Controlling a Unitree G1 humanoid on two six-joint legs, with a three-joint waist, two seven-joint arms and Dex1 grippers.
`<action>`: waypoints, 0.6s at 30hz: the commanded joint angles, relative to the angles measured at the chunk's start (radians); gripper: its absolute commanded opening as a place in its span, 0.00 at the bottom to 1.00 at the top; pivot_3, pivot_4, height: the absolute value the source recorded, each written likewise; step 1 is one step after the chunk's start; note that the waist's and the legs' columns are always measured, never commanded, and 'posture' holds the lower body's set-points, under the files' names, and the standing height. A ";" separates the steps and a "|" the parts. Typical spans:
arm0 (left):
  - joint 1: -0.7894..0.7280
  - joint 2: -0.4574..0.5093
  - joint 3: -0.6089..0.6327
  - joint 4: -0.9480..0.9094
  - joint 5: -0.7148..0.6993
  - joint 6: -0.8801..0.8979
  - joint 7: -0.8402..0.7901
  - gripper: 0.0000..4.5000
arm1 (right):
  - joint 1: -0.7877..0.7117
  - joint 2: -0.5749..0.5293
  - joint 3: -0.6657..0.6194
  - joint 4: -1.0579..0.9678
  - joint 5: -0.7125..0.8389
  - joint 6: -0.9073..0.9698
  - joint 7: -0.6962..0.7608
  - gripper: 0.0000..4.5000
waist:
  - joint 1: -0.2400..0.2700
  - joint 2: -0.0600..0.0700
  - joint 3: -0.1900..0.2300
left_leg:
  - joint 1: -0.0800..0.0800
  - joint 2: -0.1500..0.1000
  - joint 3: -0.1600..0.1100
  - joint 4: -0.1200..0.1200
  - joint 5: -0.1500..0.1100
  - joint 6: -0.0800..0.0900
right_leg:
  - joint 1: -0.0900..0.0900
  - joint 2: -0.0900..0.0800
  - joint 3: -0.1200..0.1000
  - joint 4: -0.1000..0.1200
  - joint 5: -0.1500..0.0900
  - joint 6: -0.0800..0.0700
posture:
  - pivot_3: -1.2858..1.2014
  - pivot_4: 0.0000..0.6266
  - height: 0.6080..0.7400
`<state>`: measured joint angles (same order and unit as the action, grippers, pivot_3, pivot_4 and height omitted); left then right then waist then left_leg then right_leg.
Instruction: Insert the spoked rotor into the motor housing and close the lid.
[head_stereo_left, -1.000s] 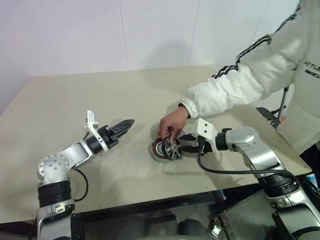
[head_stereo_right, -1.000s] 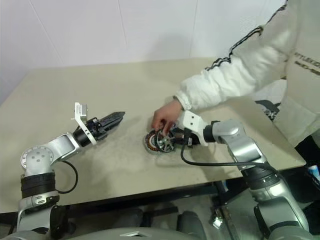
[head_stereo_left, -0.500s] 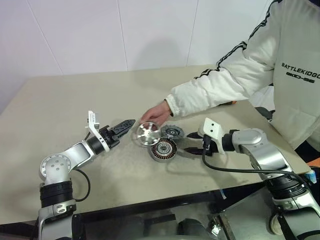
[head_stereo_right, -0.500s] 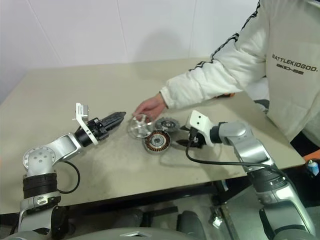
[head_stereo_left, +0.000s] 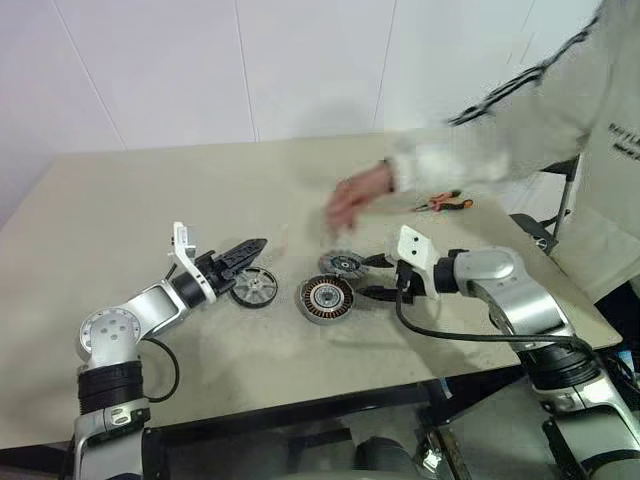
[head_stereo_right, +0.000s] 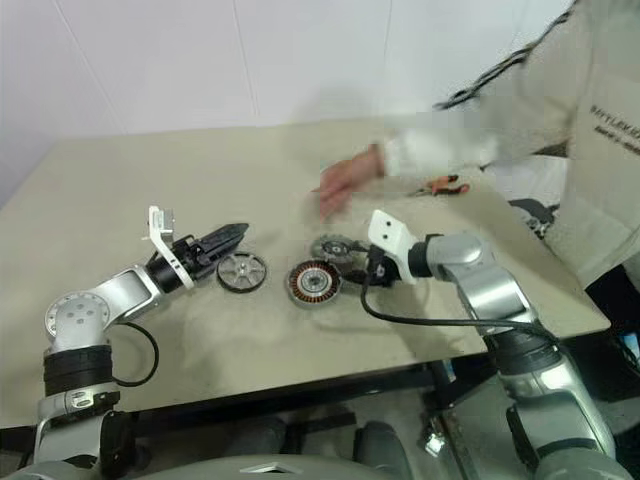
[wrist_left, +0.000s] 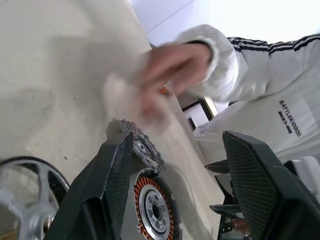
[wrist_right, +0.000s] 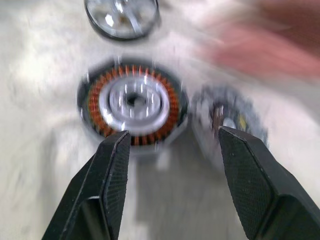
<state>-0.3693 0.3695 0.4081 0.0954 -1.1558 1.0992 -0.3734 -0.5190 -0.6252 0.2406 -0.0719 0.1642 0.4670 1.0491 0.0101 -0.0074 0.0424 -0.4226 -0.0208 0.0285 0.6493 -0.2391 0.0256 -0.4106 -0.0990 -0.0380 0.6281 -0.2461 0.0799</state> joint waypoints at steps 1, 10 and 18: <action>-0.023 0.029 0.021 0.002 0.013 -0.028 -0.025 0.67 | -0.092 0.053 0.014 -0.003 -0.013 -0.059 -0.017 0.64 | -0.002 0.000 0.000 | 0.000 0.000 0.000 0.000 0.000 0.000 | 0.000 0.000 0.000 0.000 0.000 0.000 | 0.52 0.00 1.00; -0.004 0.054 0.034 -0.001 0.041 -0.057 -0.036 0.67 | -0.287 0.251 0.193 0.238 -0.157 -0.334 0.006 0.64 | -0.008 0.000 0.000 | 0.000 0.000 0.000 -0.001 0.000 0.000 | 0.000 0.000 0.000 0.001 0.000 0.000 | 0.52 0.00 1.00; 0.037 0.069 0.110 -0.033 0.019 -0.084 -0.008 0.67 | -0.414 0.359 0.300 0.564 -0.298 -0.682 0.018 0.64 | -0.031 -0.001 0.000 | 0.004 -0.001 0.000 -0.002 0.001 -0.001 | 0.002 0.001 0.000 0.002 0.002 0.003 | 0.52 0.00 1.00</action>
<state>-0.3376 0.4339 0.4974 0.1047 -1.1215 1.0307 -0.3849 -0.8995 -0.2814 0.5266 0.4567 -0.1095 -0.1439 1.0649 -0.0210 -0.0079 0.0420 -0.4178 -0.0219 0.0285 0.6474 -0.2382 0.0238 -0.4085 -0.0975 -0.0380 0.6308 -0.2441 0.0827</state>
